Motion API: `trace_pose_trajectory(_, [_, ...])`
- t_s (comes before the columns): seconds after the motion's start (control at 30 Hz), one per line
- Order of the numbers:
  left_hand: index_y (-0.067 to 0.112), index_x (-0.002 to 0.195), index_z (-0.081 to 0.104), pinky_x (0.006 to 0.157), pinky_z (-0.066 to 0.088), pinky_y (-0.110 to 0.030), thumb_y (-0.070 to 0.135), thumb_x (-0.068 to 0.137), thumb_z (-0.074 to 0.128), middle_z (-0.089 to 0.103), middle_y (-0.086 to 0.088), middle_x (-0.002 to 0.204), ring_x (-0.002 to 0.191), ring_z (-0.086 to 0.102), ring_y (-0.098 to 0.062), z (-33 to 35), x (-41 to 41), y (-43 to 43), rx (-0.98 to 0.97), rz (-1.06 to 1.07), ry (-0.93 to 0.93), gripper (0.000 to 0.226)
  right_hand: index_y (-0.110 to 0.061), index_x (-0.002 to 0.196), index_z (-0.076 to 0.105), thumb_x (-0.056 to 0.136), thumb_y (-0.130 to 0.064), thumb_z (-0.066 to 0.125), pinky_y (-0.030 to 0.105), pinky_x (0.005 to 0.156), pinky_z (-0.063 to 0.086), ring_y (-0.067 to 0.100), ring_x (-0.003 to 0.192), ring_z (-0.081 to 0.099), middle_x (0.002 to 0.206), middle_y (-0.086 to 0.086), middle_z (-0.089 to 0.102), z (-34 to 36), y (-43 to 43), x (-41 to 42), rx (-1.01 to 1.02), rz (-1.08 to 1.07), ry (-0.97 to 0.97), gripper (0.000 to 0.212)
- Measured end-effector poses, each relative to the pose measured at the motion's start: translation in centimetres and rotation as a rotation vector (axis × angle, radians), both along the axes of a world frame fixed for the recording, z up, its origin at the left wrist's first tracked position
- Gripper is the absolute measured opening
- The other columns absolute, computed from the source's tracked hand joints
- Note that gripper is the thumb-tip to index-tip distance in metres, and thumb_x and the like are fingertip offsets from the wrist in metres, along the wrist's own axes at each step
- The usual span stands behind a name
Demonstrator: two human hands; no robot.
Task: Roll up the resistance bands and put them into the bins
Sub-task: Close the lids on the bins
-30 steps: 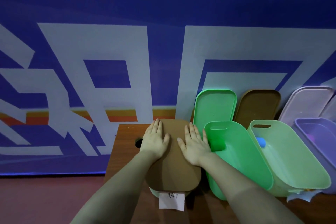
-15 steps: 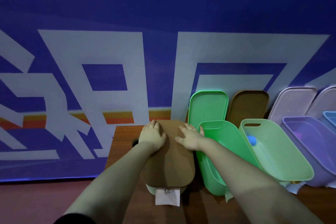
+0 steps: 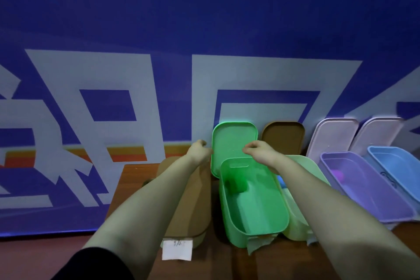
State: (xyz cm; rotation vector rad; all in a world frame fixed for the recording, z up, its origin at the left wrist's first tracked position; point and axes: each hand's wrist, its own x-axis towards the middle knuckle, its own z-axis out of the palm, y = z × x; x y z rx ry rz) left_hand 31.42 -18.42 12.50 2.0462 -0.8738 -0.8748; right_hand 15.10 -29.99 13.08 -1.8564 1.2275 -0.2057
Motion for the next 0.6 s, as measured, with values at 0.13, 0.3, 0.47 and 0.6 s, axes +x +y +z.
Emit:
trace_pose_trajectory(0.13, [0.003,0.146,0.026,0.109,0.032,-0.039,0.015,0.097,0.048,0.034,-0.017,0.149,0.135,0.037,-0.032,0.9,-0.8,-3.0,-0.023,0.102,0.066,0.055,-0.004,0.132,0.048,0.095,-0.021,0.056,0.031,0.100,0.037,0.025,0.125,0.047,0.137,0.012,0.049,2.0,-3.8,-1.3,-0.018,-0.045,-0.067,0.042])
trace_pose_trajectory(0.3, [0.005,0.149,0.017,0.108,0.032,-0.039,0.017,0.099,0.044,0.031,-0.015,0.151,0.134,0.037,-0.030,0.5,-1.4,-6.5,-0.014,0.197,0.100,0.058,-0.006,0.141,0.038,0.096,-0.018,0.054,0.037,0.106,0.036,0.027,0.132,0.041,0.146,0.012,0.041,1.9,-8.6,-1.5,-0.030,-0.002,-0.067,0.050])
trace_pose_trajectory(0.47, [0.001,0.148,0.016,0.104,0.035,-0.039,0.026,0.101,0.039,0.032,-0.016,0.150,0.113,0.046,-0.023,0.0,-2.1,-9.3,0.000,0.292,0.055,0.058,-0.005,0.142,0.037,0.095,-0.011,0.048,0.043,0.099,0.047,0.031,0.115,0.058,0.145,0.012,0.043,0.6,-11.5,-0.1,-0.199,0.059,0.014,0.049])
trace_pose_trajectory(0.6, [0.001,0.147,0.018,0.107,0.032,-0.039,0.033,0.101,0.036,0.032,-0.017,0.150,0.135,0.037,-0.033,-0.7,-2.2,-10.6,0.033,0.330,0.048,0.059,-0.003,0.142,0.035,0.094,-0.006,0.042,0.038,0.068,0.057,0.022,0.059,0.064,0.114,0.022,0.064,-0.4,-12.1,0.9,-0.160,0.106,0.104,0.049])
